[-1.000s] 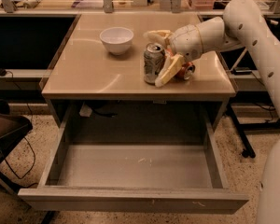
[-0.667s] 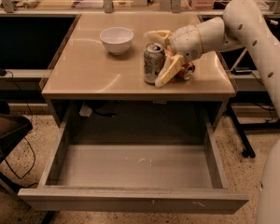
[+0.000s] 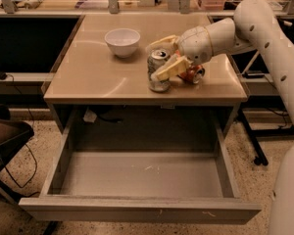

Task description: Place 7up can into top drawer

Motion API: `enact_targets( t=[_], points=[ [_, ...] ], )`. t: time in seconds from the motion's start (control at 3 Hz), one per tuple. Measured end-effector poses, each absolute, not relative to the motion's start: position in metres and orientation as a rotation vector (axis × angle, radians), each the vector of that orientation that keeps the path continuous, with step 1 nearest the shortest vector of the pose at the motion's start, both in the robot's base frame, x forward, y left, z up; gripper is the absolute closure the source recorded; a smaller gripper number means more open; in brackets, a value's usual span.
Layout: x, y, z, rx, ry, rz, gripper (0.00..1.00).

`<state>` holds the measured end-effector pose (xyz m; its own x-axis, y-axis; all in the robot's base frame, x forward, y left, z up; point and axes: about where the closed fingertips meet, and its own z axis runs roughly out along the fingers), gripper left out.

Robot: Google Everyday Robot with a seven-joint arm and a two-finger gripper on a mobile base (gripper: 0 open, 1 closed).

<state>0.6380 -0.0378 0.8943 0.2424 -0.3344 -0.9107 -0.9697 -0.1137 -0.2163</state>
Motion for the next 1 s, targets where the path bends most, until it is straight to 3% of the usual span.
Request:
enact_targets(
  t=[0.67, 1.0],
  points=[
    [0.638, -0.038, 0.894, -1.623, 1.239, 0.895, 0.84],
    [0.612, -0.045, 0.897, -1.625, 1.253, 0.898, 1.00]
  ],
)
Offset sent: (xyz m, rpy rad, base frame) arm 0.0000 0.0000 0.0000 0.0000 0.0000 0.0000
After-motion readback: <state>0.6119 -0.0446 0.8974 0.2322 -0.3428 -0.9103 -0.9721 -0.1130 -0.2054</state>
